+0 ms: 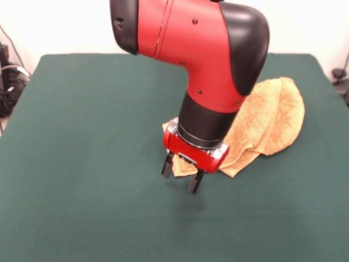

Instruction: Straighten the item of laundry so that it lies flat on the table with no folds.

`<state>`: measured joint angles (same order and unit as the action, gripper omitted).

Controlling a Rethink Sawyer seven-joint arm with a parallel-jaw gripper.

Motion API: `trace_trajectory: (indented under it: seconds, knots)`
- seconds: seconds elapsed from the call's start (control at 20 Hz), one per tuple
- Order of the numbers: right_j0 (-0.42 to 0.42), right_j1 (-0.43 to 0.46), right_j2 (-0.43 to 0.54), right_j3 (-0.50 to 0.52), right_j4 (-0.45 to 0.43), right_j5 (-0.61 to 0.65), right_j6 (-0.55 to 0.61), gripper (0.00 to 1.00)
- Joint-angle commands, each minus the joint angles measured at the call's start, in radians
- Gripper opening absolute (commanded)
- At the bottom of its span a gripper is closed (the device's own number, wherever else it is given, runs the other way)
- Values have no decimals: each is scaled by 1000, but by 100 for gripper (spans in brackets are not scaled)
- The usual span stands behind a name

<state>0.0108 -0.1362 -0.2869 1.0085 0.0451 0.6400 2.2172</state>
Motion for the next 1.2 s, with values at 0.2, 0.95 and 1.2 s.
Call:
trace_trajectory:
  seconds: [0.2,0.95,1.2]
  knots:
    - [-27,-136,145,152,-32,131,-128,100]
    - [-72,-161,210,343,-150,-59,-122,100]
    - [-72,-160,219,357,-183,-75,-85,100]
